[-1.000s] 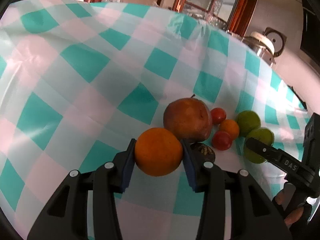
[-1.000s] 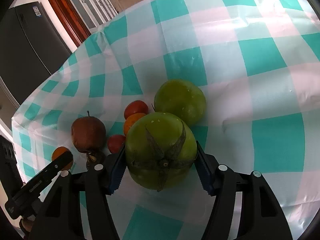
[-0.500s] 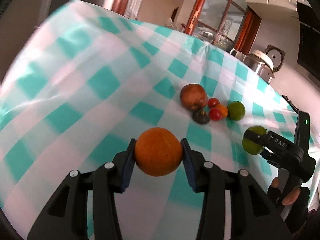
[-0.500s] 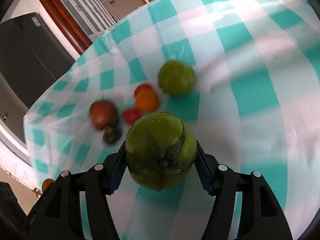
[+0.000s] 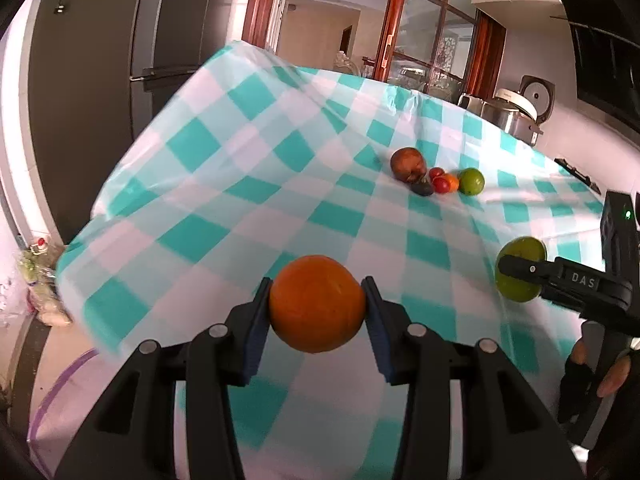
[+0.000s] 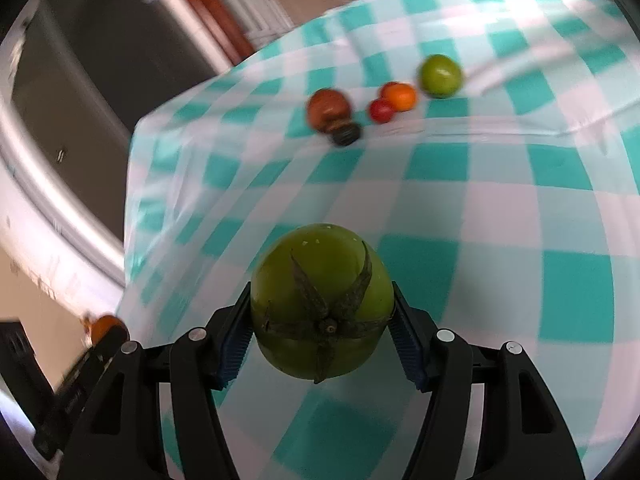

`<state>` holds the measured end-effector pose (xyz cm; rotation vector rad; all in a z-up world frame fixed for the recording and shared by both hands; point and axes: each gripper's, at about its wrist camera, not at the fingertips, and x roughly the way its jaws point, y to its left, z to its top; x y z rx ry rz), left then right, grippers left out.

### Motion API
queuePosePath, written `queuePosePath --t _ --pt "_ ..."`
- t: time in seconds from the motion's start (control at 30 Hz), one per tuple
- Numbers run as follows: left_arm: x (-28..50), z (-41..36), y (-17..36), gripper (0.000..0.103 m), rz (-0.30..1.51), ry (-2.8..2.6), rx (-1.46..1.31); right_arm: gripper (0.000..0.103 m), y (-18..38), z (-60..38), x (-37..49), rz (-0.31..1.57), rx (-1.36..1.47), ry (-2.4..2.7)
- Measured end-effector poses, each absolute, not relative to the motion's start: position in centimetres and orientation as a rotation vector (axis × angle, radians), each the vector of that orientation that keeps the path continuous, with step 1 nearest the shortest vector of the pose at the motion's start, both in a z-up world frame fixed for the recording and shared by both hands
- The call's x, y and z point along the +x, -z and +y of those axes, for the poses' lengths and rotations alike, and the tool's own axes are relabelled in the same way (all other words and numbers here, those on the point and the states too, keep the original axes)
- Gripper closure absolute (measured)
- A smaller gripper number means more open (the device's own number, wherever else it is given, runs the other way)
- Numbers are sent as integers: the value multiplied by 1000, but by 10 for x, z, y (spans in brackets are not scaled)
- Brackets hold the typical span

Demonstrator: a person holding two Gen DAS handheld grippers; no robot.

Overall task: Organize fruits
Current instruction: 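Carry the green tomato and the orange over to the white box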

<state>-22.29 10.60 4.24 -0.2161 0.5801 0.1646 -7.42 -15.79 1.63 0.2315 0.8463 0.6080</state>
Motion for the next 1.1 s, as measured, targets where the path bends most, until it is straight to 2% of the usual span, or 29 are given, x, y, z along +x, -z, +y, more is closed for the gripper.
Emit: queuePosePath --t 0.37,0.7,0.87,1.1 --pt "-275 130 -25 58 599 -226 -192 41 -21 -100 -138 811 20 -748" --pt "-321 186 7 58 649 -366 -264 41 -17 -31 -213 770 -206 -963" --pt "-337 216 36 58 733 -443 -287 41 -1 11 -263 752 -411 -1103" --pt "-338 244 81 58 899 -524 -281 41 49 63 -317 799 -714 -1232"
